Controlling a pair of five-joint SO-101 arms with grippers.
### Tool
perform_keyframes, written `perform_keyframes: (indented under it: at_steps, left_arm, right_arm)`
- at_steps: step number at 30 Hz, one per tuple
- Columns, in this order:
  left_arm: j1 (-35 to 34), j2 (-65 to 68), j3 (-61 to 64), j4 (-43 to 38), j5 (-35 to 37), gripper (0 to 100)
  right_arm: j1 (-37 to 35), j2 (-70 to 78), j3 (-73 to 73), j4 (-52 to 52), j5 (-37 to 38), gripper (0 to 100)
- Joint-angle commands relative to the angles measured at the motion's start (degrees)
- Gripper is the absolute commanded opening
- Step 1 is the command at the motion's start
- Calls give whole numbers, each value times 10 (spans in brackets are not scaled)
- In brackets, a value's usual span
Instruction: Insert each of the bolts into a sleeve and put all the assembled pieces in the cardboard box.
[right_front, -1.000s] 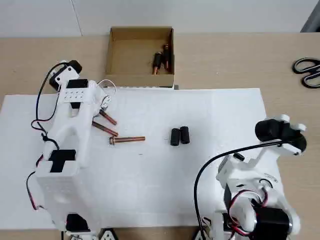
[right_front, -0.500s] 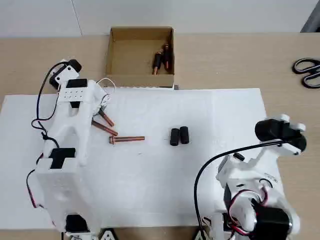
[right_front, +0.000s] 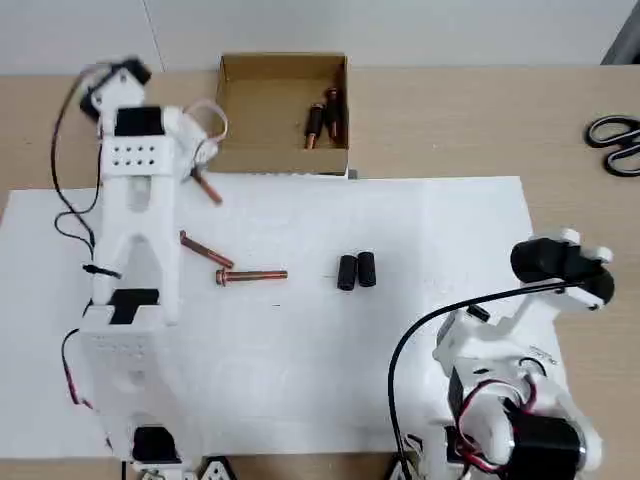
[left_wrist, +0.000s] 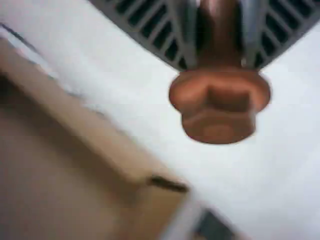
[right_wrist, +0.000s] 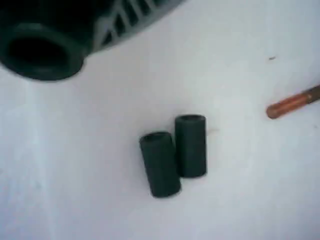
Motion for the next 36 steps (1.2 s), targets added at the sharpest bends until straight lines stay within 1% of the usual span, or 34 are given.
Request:
perform_keyframes:
  at_steps: [1,3,6,9,13,17,20,23,25,29,32,36]
  left_arm:
    - [33,-11,-167,70,-28,6]
    - [49,-11,-232,105,-39,6]
    - [56,-14,-293,105,-46,6]
    - [58,-64,-353,105,-86,6]
    - [59,-168,-349,105,-135,6]
    - [38,-270,-302,105,-169,6]
    - [8,-360,-261,105,-210,6]
    - [-26,-447,-186,105,-222,6]
    - [-52,-510,-130,105,-228,6]
    - [-72,-642,-7,104,-255,6]
    - [-72,-727,88,103,-256,6]
    - [-71,-823,225,63,-228,6]
  right_arm:
    - [1,-5,-71,-15,34,2]
    - [1,-5,-83,-15,61,2]
    - [1,-5,-105,-1,102,2]
    - [1,-5,-143,0,138,2]
    - [1,-5,-149,-5,156,2]
    - [0,-3,-146,-6,157,2]
    - [-25,-5,-133,-6,170,2]
    - [-47,-5,-124,-8,171,2]
    - [-64,-5,-113,-36,174,2]
    - [-80,-4,-98,-73,175,2]
    - [-87,-5,-73,-84,174,2]
    - [-87,-5,-26,-87,173,3]
